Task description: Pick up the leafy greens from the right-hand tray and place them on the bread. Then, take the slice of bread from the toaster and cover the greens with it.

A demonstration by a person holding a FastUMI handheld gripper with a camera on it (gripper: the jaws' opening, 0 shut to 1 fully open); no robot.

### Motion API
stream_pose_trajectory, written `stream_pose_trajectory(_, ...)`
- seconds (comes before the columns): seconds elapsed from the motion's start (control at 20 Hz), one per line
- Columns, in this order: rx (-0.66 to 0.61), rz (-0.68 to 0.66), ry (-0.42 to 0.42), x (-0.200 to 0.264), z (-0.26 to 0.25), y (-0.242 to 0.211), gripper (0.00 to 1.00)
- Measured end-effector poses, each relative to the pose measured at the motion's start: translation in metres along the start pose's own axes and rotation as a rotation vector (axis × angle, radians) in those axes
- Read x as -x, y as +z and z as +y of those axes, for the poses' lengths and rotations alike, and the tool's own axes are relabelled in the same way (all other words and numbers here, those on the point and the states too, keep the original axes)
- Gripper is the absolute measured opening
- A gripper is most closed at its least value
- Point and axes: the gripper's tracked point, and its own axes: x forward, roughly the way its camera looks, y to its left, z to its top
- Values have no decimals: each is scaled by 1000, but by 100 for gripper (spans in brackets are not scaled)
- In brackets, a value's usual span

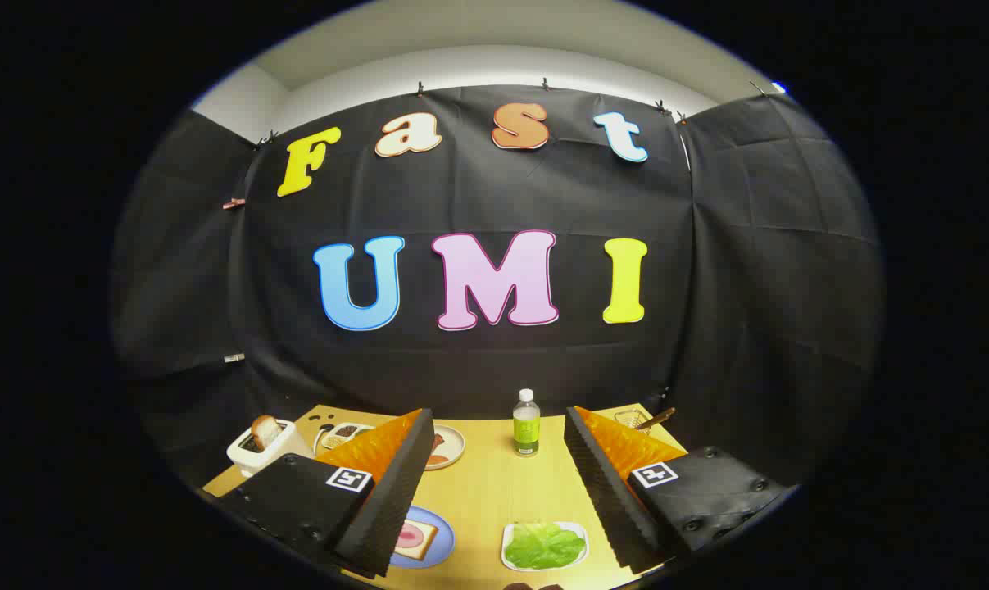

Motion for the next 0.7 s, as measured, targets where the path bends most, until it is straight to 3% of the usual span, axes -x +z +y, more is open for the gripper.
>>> stream_pose_trajectory(0.7,7,33,27,4,-8,-7,99)
